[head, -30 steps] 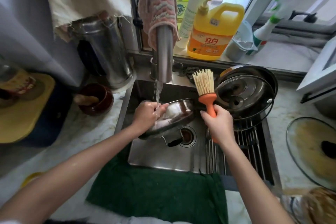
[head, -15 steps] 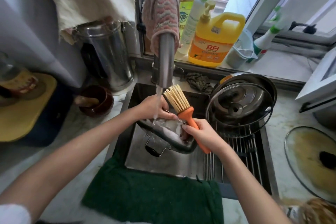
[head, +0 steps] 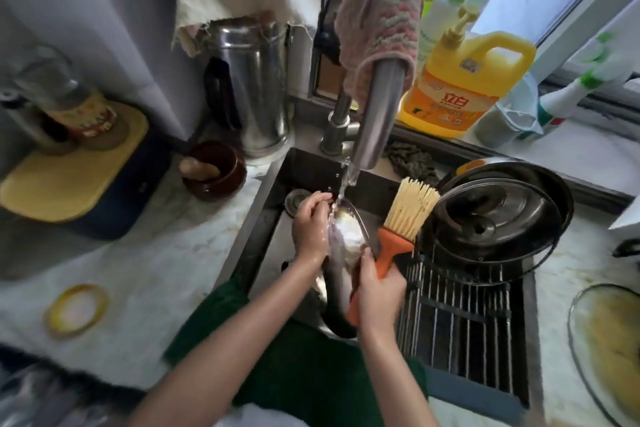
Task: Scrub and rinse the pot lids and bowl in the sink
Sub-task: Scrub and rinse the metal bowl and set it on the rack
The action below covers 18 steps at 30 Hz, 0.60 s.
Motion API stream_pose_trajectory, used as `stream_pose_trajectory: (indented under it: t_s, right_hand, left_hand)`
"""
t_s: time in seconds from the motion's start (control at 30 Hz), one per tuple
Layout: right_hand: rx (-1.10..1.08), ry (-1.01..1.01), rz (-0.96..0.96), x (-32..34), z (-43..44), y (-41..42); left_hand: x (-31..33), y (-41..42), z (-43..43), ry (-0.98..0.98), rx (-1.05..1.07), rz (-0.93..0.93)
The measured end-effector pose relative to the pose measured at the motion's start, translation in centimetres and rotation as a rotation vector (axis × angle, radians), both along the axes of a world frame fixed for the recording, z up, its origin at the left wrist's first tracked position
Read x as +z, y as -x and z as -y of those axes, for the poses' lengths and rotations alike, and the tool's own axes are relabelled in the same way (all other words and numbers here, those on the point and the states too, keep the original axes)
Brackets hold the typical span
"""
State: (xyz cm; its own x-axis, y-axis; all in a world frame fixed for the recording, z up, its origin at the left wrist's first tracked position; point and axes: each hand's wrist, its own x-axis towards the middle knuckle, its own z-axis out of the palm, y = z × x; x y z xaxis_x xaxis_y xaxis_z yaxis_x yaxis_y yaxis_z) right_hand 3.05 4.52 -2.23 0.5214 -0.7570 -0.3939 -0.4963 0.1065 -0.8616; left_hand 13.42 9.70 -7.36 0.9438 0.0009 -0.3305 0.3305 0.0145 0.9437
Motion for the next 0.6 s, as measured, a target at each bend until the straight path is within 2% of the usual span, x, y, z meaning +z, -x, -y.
stream_pose_trajectory:
  t_s: [0.03,0.07,0.13,0.2,0.33,0.37,0.43,0.5,0.53,0.6]
  right_hand:
    - [0.023,0.021,-0.005,-0.2,-0.1,-0.2]
    - [0.039,0.042,-0.017,-0.2,-0.5,-0.4]
    - [0.026,0.058,-0.019,-0.3,-0.7,-0.7]
    - [0.030,0.064,-0.009,-0.2,-0.6,-0.6]
    - [0.120,0.119,-0.013,0.5,-0.4,-0.8]
    - [0.124,0.121,-0.018,0.4,-0.5,-1.1]
    - [0.125,0.136,-0.044,0.6,-0.5,-1.8]
    - [0.143,0.158,-0.052,1.0,-0.8,-2.0]
    - [0.147,0.165,-0.037,1.2,-0.9,-1.9]
    - [0.185,0.202,-0.027,1.6,-1.2,-1.7]
  left_hand:
    - [-0.2,0.2,0.0,0.014,0.045,-0.025]
    - [-0.2,1.2,0.1,-0.055,0.016,0.002]
    - [-0.1,4.1,0.8,-0.210,-0.108,0.157]
    - [0.0,3.6,0.5,-0.122,-0.141,0.222]
    - [0.5,-0.9,-1.1,0.121,0.086,-0.057]
    - [0.9,0.0,-0.9,0.094,0.082,-0.056]
    - [1.6,3.9,0.8,-0.056,-0.042,0.106]
    - [1.5,5.2,1.0,-0.080,-0.059,0.206]
    - [1.3,3.9,0.6,-0.077,-0.049,0.217]
    - [1.3,0.2,-0.8,0.004,0.048,0.106]
